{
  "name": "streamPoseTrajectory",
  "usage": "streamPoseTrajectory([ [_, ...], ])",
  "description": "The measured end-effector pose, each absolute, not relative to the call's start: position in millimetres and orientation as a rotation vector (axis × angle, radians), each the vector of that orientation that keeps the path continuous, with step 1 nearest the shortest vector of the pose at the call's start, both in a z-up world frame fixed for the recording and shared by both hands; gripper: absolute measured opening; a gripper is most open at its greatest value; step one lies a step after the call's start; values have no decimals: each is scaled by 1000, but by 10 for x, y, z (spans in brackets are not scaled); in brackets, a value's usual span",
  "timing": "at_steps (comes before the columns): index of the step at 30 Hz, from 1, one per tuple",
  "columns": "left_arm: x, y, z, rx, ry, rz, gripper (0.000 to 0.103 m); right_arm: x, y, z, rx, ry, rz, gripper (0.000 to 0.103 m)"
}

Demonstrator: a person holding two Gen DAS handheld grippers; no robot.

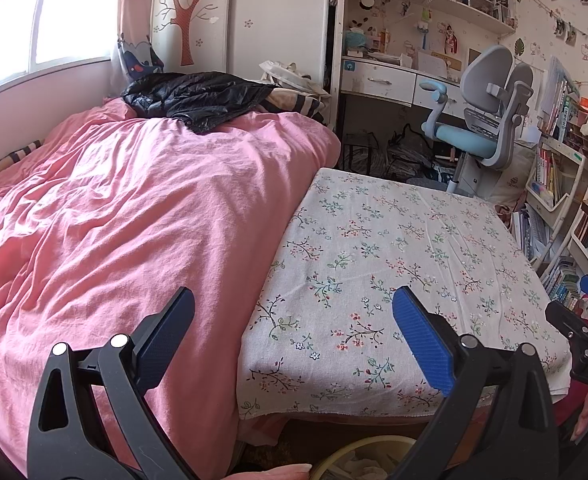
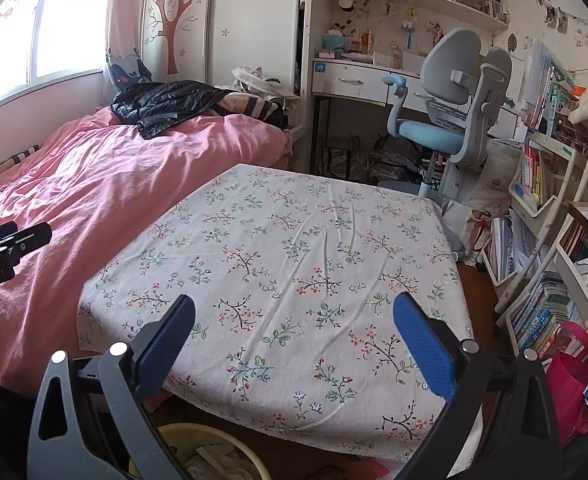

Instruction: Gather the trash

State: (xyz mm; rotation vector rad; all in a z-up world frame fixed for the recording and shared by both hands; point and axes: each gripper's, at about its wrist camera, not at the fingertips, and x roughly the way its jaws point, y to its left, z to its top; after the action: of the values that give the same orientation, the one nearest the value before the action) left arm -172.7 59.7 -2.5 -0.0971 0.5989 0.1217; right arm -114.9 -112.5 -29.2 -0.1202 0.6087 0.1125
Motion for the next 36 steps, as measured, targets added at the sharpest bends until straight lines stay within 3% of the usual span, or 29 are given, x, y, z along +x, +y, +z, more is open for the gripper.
streamPoseTrajectory([
  [36,-1700,567,5,-90,597,116,96,-1146,-1078,-291,-131,604,118,95],
])
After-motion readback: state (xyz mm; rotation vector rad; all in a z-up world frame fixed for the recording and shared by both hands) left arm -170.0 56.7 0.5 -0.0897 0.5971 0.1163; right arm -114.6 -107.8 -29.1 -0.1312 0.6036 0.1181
